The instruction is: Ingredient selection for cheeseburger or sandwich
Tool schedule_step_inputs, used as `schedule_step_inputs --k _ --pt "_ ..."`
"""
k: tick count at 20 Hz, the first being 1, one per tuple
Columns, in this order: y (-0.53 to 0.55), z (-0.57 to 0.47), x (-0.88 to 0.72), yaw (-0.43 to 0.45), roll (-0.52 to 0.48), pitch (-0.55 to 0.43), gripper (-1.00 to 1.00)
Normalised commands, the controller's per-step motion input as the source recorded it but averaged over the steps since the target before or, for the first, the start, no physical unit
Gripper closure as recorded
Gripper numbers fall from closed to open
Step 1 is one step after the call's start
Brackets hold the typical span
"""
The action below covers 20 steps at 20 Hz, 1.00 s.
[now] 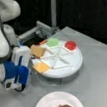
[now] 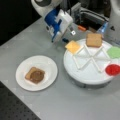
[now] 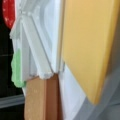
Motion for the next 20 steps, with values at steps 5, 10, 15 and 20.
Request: schedule_step_inputs --k 5,10,15,20 --pt "-0.18 -0.14 0.35 0.139 0.344 -0.082 -1.0" --pt "-0.17 -0.13 0.32 0.161 0.32 -0.086 -1.0" --pt "-0.21 -0.13 0.29 0.147 0.303 -0.059 -1.0" --pt "-0.21 -0.16 0.28 0.122 0.281 -0.055 -1.0"
